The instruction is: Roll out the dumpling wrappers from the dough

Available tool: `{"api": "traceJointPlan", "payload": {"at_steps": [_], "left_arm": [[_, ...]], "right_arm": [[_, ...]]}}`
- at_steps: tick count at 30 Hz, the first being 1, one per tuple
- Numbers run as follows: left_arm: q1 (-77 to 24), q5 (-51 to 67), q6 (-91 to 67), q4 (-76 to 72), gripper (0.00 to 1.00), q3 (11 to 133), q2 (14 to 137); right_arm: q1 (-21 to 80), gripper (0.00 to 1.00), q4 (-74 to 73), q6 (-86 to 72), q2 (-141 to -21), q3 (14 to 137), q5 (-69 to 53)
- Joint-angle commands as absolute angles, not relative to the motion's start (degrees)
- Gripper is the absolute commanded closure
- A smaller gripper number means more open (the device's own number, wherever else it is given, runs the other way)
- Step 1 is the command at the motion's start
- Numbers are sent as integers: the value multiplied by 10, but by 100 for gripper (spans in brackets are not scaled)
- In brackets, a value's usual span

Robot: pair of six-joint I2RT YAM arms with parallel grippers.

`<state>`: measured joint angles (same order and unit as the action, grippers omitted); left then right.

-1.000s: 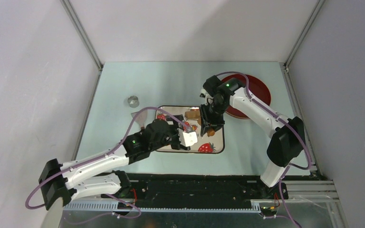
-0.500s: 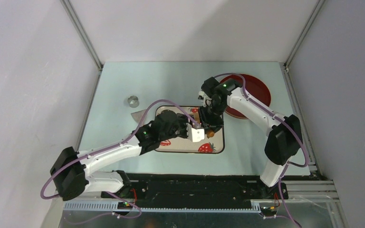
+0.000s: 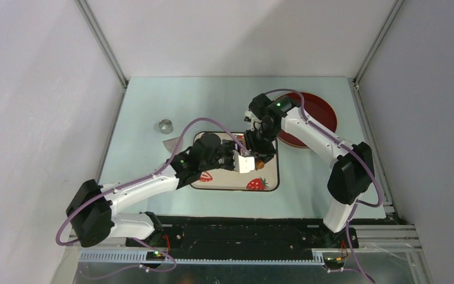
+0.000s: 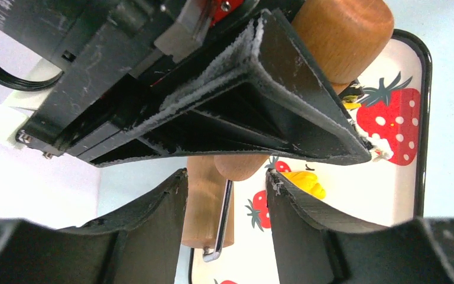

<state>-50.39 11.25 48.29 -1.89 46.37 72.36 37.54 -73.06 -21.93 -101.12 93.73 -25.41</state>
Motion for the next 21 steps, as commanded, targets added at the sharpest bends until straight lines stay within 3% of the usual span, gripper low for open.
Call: {"api": "traceJointPlan", "payload": {"at_steps": [1,9,21], "left_arm": [[-492,115,478,-33,45,461,719],[-463,127,491,-31,52,459,723],[-458,136,526,-4,48,451,730]], "right_arm": [[377,100,-734,-208,-1015,975,-275],[383,100,-739,-207,-1017,976,-275],[386,100,-743,-207,-1027,991,-280]]}}
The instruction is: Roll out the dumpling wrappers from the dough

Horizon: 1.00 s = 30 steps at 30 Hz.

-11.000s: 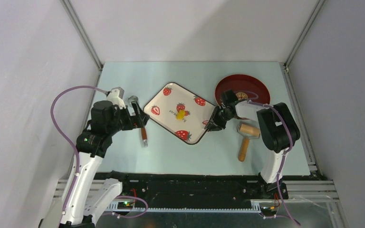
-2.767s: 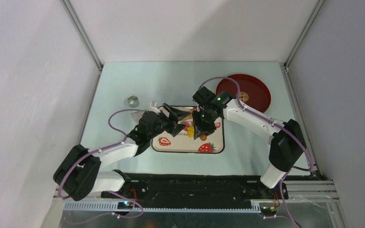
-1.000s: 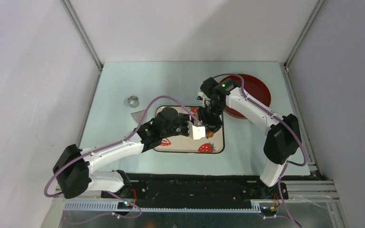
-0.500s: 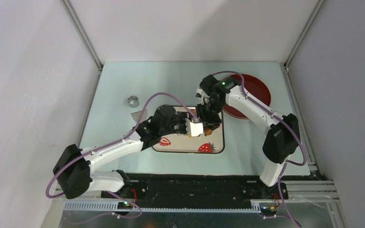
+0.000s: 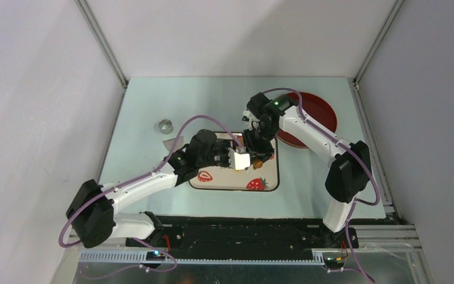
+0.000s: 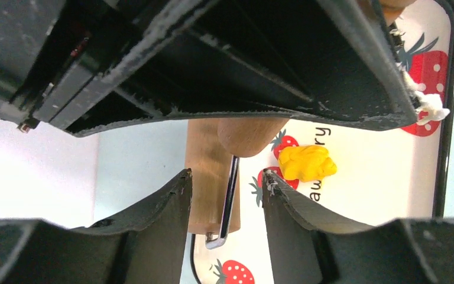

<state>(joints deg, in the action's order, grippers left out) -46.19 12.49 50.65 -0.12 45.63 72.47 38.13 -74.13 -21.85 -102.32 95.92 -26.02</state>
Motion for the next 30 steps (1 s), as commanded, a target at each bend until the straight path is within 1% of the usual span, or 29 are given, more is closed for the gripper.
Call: {"api": "traceJointPlan", "payload": {"at_steps": [1,4,5,7,10,12,13,16,18,19,21,30], "left_arm": [[-457,132,525,-4,48,452,731],[-454,131,521,-4,51,461,744],[-452,132,519,-4,56,464,750],[-449,135,515,-4,61,471,758],[-447,133,514,-4,62,475,766],[-446,136,513,-4,65,474,769],[-445,137,512,-4,70,474,769],[-445,140,510,-4,76,469,768],[-445,144,506,-4,83,467,768],[-444,146,500,-4,92,467,766],[-444,157,484,-4,99,469,765],[-431,202,417,-4,100,469,746]], "right_arm": [[388,100,-742,-207,-1028,993,-280],[393,100,-745,-208,-1032,995,-280],[396,100,-745,-208,-1032,995,-279],[397,100,-746,-208,-1032,995,-279],[396,100,-745,-208,-1031,996,-277],[394,100,-742,-209,-1029,997,-279],[391,100,-742,-209,-1029,997,-280],[385,100,-736,-209,-1026,996,-283],[382,100,-731,-209,-1024,996,-285],[381,100,-727,-209,-1022,996,-285],[379,100,-723,-209,-1021,996,-284],[380,100,-720,-202,-1005,999,-242]]}}
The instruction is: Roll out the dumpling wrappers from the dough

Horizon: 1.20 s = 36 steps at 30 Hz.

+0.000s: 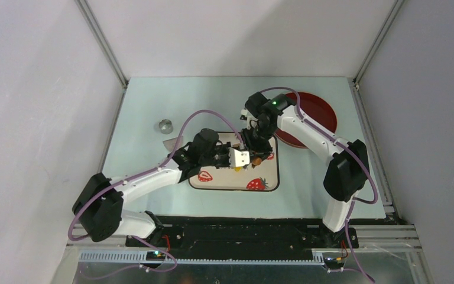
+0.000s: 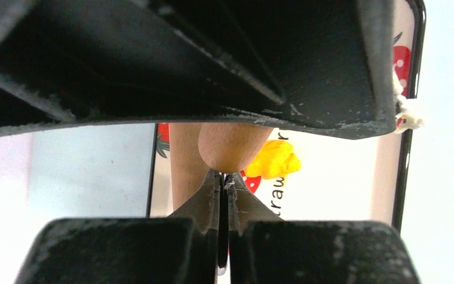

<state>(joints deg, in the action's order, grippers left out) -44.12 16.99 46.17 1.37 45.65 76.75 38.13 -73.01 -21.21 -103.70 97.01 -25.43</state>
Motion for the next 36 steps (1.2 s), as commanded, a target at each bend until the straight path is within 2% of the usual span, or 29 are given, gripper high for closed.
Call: {"api": "traceJointPlan", "payload": {"at_steps": [1,12,20,32,36], "left_arm": [[-430,209,411,-4,100,468,745],[-422,237,329,-25,100,470,760],[-421,223,196,-117,100,416,756],[-436,72,-11,-300,100,364,803],[-461,17,-29,-347,100,345,811]], "right_arm": [[381,100,-716,-203,-1002,999,-234],[369,100,-668,-214,-973,985,-235],[369,100,-683,-226,-995,992,-230],[374,100,-640,-215,-1020,973,-191],[375,100,-612,-211,-1011,947,-172]]}}
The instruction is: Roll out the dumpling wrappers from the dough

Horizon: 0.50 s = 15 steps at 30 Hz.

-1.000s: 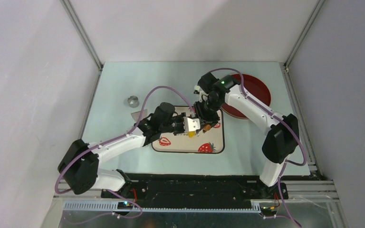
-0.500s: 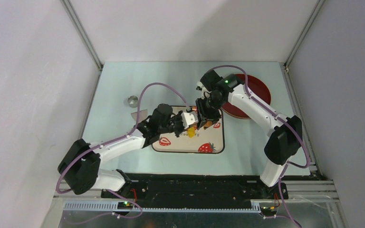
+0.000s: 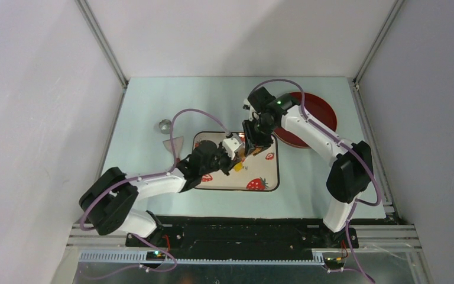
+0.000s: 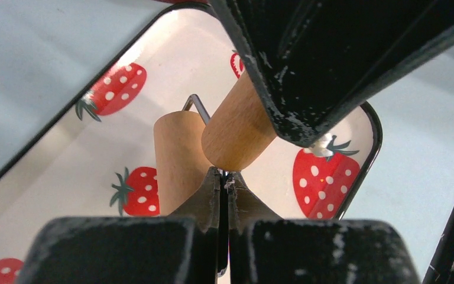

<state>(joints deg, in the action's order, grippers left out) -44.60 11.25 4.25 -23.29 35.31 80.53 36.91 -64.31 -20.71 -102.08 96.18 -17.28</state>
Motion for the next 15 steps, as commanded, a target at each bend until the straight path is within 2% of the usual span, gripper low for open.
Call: {"api": "traceJointPlan", "payload": {"at_steps": [1,15], "left_arm": [[-466,13,-31,-351,100,343,812],[-472,-20,-85,-404,100,318,866]], "right_arm": [[375,100,-607,-212,-1009,939,-168],[385,100,-604,-223,-1060,930,-144]]}}
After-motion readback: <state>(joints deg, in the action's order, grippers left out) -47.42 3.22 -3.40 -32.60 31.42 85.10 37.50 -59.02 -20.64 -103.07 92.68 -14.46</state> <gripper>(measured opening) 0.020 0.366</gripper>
